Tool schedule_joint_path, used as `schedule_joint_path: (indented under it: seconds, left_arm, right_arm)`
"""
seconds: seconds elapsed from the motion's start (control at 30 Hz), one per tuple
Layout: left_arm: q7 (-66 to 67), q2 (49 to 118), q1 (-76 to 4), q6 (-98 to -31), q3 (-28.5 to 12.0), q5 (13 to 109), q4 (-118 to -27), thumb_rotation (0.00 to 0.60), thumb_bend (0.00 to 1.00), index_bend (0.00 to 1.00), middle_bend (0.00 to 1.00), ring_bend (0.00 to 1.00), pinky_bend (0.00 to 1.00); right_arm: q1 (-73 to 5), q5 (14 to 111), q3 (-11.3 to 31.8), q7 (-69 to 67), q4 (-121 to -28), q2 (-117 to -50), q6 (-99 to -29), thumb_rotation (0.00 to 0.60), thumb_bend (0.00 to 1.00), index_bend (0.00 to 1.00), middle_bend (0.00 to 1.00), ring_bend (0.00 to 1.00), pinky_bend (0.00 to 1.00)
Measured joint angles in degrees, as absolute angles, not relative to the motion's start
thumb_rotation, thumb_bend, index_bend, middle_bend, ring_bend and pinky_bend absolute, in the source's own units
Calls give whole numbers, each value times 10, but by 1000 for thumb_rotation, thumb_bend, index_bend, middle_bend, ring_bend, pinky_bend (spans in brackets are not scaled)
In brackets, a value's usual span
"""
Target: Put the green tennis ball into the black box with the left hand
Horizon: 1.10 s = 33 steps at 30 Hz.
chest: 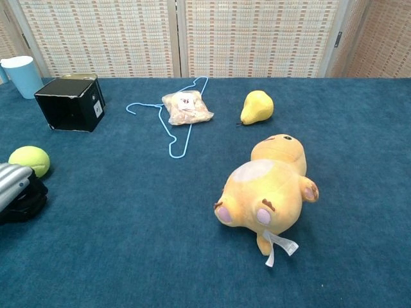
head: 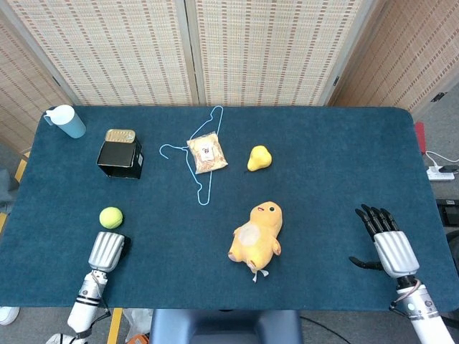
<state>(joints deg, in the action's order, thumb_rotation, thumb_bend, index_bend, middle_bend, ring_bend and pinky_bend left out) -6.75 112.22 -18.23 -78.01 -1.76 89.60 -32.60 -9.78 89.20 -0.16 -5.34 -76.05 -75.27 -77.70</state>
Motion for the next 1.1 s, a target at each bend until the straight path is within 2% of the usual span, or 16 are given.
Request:
schedule_joint_path:
  seconds: [0.33,0.63,1.1]
  left_arm:
    - [-17,1131,-253,-690,-64,854,-317,600,878,1000,1000,1000,1000]
    - [-28,1134,-297,-654,-96,823,-268,600,881,1000,1000,1000,1000]
    - [-60,1165,-354,-576,-106,801,-156,600,881,1000,1000,1000,1000]
  right_arm:
    - [-99,886,2,-58,-757,-753,-774,600,0,0,0,0,0]
    - [-107,876,4,-39,-763,-755,-753,600,0,0,0,0,0]
    - [-110,867,5,-29,-768,-755,-746,600,0,0,0,0,0]
